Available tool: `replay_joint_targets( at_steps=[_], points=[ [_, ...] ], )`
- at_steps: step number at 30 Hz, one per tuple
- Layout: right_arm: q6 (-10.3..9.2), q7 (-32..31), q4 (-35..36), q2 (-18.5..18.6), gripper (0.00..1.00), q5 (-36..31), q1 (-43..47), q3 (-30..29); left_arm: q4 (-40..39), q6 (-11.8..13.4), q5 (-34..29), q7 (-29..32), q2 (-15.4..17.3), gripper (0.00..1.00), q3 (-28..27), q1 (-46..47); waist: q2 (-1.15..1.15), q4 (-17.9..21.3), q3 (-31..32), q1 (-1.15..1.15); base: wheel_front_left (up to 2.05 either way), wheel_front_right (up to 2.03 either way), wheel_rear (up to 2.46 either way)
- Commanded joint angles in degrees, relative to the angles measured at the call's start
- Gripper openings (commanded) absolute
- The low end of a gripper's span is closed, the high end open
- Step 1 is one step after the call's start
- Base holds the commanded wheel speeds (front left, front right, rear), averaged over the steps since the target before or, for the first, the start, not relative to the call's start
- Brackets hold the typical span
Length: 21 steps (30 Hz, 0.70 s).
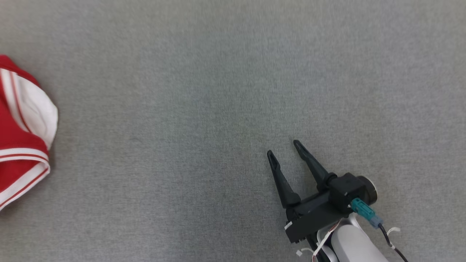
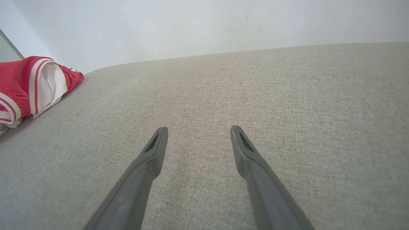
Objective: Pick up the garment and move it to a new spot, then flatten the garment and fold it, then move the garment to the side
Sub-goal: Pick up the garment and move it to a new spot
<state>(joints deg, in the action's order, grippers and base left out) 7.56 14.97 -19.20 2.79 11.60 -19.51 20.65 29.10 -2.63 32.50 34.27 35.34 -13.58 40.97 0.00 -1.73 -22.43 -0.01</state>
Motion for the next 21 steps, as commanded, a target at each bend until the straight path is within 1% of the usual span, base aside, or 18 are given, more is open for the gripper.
replay_joint_targets(
  at_steps=[1, 7, 12, 17, 21],
  points=[
    [-0.14, 0.2, -0.4, 0.2, 1.0, 0.6, 1.1, 0.1, -0.7, -0.4, 0.1, -0.3, 0.2, 0.0, 0.4, 0.9, 0.0, -1.3, 4.3, 0.01, 0.0, 0.0, 0.0],
    [-0.14, 0.3, -1.8, 0.2, 1.0, 2.7, 2.9, 1.0, -4.8, -2.0, -0.2, 1.0, 0.0, 0.0, 3.5, 4.0, 0.0, -1.2, 10.8, 0.01, 0.0, 0.0, 0.0],
    [-0.14, 0.2, -1.8, 0.2, 1.0, 4.6, 4.7, 1.6, -8.9, -2.7, 0.7, 3.0, -2.0, 0.0, 6.7, 6.4, 0.0, 0.6, 15.5, 0.01, 0.0, 0.0, 0.0],
    [-0.14, 0.2, -1.9, 0.2, 1.0, 5.5, 6.1, 1.6, -15.3, -1.7, 1.0, 6.2, -5.6, 0.0, 10.5, 8.6, 0.0, 2.9, 17.8, 0.01, 0.0, 0.0, 0.0],
    [-0.14, 0.2, -1.8, 0.2, 1.0, 6.1, 6.8, 1.9, -18.3, -1.4, 1.7, 7.9, -8.9, 0.0, 13.0, 11.3, 0.0, 5.4, 18.4, 0.01, 0.0, 0.0, 0.0]
  ],
)
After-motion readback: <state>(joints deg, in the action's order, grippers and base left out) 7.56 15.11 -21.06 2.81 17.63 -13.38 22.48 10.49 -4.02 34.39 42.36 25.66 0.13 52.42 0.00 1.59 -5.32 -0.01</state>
